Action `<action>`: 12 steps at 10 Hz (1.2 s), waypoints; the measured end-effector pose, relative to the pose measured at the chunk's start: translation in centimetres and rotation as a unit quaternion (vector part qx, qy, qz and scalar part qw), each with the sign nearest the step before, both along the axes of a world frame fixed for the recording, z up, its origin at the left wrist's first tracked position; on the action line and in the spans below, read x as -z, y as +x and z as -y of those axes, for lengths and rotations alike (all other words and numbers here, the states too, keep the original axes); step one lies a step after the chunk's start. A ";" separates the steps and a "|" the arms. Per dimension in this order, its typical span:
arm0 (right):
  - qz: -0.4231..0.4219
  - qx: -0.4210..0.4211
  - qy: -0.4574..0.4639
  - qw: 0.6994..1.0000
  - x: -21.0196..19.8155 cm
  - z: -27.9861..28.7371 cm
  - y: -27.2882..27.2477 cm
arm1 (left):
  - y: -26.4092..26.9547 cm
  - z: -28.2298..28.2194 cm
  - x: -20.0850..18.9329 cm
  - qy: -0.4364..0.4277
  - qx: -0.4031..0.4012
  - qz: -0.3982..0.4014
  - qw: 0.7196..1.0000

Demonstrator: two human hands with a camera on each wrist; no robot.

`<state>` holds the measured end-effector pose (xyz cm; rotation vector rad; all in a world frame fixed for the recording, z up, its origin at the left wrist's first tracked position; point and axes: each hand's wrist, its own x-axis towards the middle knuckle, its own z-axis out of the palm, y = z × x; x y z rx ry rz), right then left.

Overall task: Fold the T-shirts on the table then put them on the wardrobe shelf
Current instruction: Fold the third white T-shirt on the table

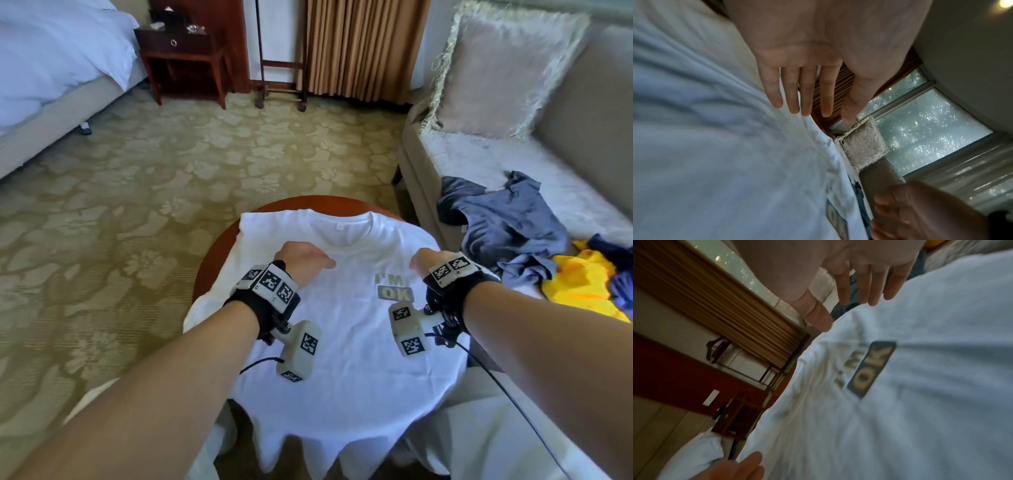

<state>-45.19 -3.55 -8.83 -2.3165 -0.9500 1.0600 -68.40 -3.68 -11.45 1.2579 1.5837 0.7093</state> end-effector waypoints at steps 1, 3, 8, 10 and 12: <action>0.115 -0.052 -0.022 0.992 6.5 -2.4 8.8 | 4.3 0.2 -0.5 -0.026 -0.007 0.075 0.997; -0.098 0.060 -0.002 0.993 2.7 5.3 10.9 | 12.8 0.4 -0.4 -0.050 0.004 0.144 0.988; -0.435 0.238 -0.034 0.868 9.2 4.3 14.4 | 22.8 -0.3 2.1 -0.038 0.098 0.138 0.985; -0.333 0.192 0.001 0.923 8.7 2.1 16.7 | 23.0 -1.3 3.2 -0.074 0.088 0.173 0.978; -0.309 0.105 0.006 0.945 8.9 1.3 17.6 | 22.8 -1.6 3.6 -0.089 0.068 0.213 0.971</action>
